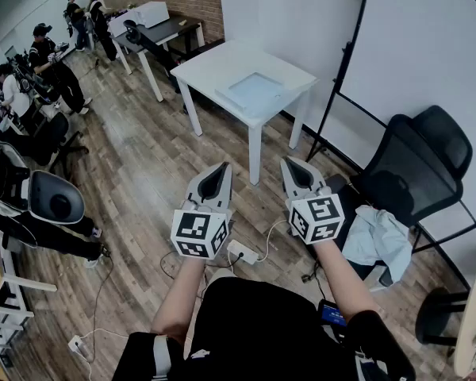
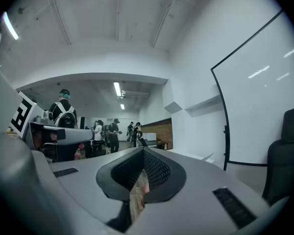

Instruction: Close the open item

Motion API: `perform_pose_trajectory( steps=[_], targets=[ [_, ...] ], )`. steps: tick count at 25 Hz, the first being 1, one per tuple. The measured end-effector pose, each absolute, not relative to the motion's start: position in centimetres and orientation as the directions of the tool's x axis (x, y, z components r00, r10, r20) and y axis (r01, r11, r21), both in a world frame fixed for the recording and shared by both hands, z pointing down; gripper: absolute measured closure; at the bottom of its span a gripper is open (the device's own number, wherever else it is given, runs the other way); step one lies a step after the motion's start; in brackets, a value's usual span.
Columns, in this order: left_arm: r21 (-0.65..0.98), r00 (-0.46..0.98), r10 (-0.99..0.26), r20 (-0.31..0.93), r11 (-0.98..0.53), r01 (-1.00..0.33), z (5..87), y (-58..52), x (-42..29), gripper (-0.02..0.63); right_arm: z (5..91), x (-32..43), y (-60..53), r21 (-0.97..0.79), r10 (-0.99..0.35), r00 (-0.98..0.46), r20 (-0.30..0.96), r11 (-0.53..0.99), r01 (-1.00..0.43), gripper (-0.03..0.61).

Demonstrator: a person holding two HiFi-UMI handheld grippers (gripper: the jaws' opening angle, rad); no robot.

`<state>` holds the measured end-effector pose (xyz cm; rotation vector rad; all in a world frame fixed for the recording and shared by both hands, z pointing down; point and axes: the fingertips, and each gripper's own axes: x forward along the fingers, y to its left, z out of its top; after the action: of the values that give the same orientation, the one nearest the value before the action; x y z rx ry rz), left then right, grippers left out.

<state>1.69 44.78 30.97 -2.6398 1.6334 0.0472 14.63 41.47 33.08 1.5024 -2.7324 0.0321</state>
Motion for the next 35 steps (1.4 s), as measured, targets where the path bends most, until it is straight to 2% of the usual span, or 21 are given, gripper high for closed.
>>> perform_pose_trajectory(
  steps=[11, 20, 35],
  targets=[
    [0.002, 0.444, -0.896, -0.028, -0.444, -0.896, 31.6, 44.4, 2.4, 0.603, 33.8, 14.9, 41.1, -0.011, -0.823, -0.567, 0.041, 0.567, -0.824, 0.542],
    [0.014, 0.435, -0.9, -0.026, -0.435, -0.9, 32.3, 41.6, 0.3, 0.603, 34.3, 12.9, 38.1, -0.016, -0.813, -0.581, 0.041, 0.58, -0.814, 0.541],
    [0.063, 0.472, -0.881, -0.022, -0.472, -0.879, 32.5, 26.2, -7.7, 0.603, 34.7, 5.4, 23.8, -0.006, -0.837, -0.542, 0.074, 0.543, -0.839, 0.541]
  ],
)
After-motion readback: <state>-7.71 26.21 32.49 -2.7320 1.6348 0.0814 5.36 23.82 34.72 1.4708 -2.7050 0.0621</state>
